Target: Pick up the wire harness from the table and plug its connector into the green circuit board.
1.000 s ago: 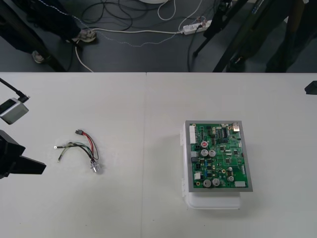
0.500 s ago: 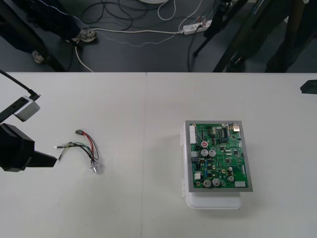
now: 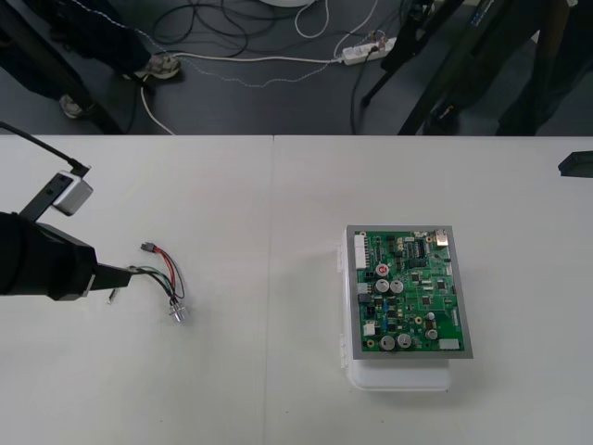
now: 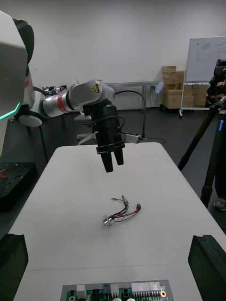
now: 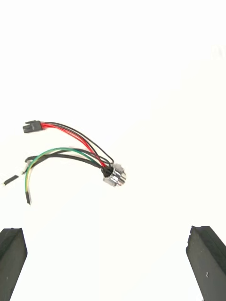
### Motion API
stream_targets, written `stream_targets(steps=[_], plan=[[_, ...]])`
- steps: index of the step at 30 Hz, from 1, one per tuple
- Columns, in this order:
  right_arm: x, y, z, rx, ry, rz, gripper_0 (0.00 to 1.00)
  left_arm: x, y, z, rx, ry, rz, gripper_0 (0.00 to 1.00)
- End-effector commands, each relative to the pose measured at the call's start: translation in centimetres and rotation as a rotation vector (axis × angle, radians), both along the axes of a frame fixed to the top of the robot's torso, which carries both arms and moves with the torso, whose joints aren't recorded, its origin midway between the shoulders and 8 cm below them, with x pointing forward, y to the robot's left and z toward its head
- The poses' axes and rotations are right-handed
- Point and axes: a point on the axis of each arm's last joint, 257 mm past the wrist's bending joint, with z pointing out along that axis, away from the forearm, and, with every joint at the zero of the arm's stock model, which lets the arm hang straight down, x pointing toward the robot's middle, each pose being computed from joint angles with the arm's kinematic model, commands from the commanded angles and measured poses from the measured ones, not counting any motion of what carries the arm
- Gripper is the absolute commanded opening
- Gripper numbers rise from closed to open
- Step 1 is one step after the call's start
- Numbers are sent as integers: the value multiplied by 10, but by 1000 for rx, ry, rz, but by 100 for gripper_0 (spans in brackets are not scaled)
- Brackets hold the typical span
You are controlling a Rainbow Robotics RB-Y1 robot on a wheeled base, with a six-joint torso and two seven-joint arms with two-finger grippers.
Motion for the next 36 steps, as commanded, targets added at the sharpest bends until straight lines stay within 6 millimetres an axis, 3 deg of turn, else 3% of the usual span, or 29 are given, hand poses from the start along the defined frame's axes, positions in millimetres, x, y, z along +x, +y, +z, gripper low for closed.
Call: stream_targets(steps=[1,19,36], plan=[[-1,5,2,0,-43,24,100,6,-17,-15,52,-15,-55,100],[-1,5,2,0,-43,24,100,20,-55,-66,124,-24,21,100],[-1,5,2,0,-43,24,100,24,-68,-115,143,78,77,100]])
